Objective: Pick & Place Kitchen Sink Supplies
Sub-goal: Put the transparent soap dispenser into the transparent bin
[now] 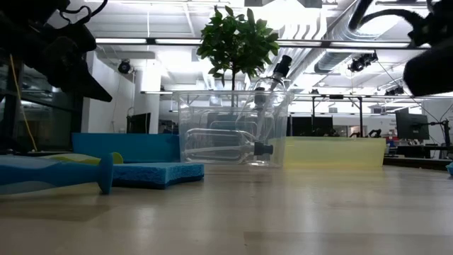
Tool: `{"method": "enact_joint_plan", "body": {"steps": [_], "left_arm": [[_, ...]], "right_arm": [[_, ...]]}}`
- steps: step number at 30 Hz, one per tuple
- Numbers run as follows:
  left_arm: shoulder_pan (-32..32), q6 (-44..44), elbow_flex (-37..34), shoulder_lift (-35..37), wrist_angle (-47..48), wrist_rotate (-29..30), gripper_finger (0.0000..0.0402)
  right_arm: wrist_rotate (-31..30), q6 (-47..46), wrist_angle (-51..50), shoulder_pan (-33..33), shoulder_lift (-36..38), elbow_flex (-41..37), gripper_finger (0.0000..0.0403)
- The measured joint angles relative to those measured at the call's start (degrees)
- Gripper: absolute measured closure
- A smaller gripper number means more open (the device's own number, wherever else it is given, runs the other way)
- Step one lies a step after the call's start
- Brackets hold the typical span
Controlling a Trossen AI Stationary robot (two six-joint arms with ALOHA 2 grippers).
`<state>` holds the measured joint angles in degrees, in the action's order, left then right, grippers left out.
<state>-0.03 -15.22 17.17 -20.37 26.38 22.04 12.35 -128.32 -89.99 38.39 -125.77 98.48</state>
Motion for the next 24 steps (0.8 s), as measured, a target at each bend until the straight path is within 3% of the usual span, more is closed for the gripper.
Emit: {"method": "enact_joint_plan", "body": {"steps": [11,24], "left_arm": [[-0.01,-0.06,0.00,-0.01,0.80,0.02,0.0401],[-0.01,-0.27,0.00,-0.01,0.77,0.05,0.0401]], "right_arm": [[6.12,-1.72,1.59,1.29,-0.25,-7.33,0.0118],[6.28,0.25,6.49,1.41,-0.06,-12.50,0.0125]]}}
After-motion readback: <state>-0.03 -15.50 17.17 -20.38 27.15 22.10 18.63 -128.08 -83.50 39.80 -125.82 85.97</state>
